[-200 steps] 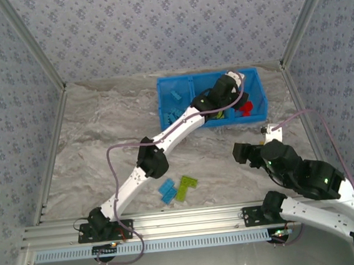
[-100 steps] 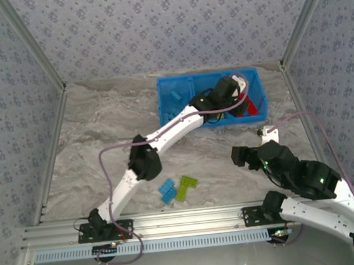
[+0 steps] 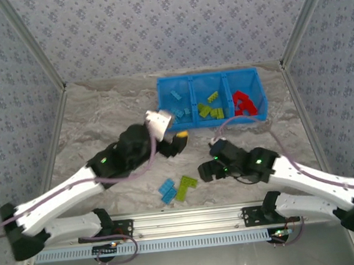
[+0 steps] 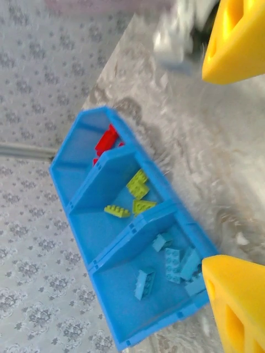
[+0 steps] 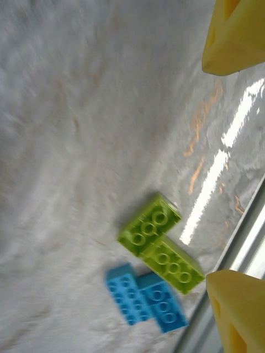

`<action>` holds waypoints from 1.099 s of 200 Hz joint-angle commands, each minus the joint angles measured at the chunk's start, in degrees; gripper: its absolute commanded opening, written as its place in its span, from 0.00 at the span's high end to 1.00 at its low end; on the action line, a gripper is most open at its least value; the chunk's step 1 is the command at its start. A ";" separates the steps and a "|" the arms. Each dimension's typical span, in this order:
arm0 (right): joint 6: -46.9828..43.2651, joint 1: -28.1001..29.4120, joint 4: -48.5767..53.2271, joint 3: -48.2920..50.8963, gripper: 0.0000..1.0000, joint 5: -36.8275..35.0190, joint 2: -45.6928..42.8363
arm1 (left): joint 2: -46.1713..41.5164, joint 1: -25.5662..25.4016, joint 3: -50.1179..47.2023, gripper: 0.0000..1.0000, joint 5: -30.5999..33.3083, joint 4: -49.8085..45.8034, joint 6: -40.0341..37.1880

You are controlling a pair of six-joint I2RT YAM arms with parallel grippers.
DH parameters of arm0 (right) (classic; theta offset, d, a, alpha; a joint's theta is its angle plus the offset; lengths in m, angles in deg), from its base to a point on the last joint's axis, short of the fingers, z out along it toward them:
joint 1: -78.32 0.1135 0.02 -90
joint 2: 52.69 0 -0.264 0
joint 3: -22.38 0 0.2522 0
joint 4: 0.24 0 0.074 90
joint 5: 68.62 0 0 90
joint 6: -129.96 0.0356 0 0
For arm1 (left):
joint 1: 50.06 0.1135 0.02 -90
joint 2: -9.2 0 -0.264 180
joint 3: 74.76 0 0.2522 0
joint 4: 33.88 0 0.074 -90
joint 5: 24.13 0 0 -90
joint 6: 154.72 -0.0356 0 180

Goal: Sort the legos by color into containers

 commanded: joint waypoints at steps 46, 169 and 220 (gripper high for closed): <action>-11.48 10.29 -5.90 -0.17 0.04 -0.23 16.29 | -17.69 -11.10 -7.46 0.03 1.61 -32.42 18.87; -24.93 6.70 -16.89 -2.90 0.44 4.42 33.08 | -13.16 -11.50 -12.14 0.01 0.32 -36.13 29.59; -24.90 4.73 -16.25 -2.59 0.64 2.79 31.47 | -12.94 -11.50 -12.47 0.01 1.83 -34.77 29.68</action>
